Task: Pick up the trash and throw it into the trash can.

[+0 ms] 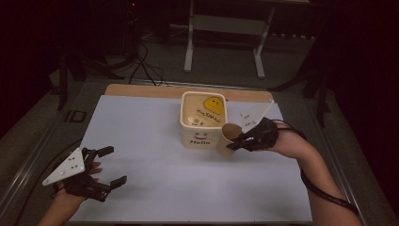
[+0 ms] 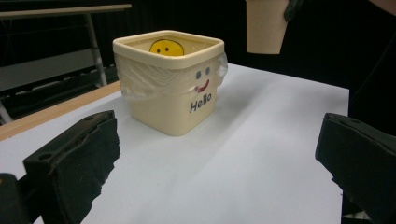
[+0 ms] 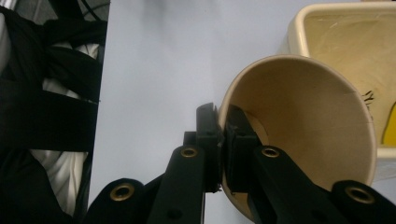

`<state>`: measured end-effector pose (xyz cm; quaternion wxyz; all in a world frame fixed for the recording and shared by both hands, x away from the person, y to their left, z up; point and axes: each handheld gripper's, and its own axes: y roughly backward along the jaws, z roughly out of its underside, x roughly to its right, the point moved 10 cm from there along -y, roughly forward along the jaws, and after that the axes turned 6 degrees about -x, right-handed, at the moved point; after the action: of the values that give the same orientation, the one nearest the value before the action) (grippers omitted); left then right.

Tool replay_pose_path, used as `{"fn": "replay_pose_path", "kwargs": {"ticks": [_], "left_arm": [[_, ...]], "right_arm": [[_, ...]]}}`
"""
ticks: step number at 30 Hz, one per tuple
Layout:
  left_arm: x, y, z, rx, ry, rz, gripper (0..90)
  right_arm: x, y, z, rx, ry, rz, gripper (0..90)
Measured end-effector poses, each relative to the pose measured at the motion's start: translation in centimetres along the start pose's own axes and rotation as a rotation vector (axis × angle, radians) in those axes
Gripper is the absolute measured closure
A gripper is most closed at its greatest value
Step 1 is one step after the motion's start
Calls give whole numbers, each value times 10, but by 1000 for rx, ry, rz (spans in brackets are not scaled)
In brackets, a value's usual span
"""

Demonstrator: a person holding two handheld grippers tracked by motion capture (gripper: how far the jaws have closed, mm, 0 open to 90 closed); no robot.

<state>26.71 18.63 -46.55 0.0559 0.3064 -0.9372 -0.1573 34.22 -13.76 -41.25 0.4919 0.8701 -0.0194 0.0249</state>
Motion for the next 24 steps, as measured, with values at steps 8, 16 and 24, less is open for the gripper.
{"fn": "replay_pose_path", "kwargs": {"ticks": [8,16,24], "left_arm": [[-1,0,1,-1,0,-1,6],[-1,1,1,1,6,0,6],[-1,0,3,-4,5,1,6]], "right_arm": [[3,10,-14,-9,28,-3,865],[12,22,-31,-21,38,7,865],[25,35,-51,-21,54,26,864]]}}
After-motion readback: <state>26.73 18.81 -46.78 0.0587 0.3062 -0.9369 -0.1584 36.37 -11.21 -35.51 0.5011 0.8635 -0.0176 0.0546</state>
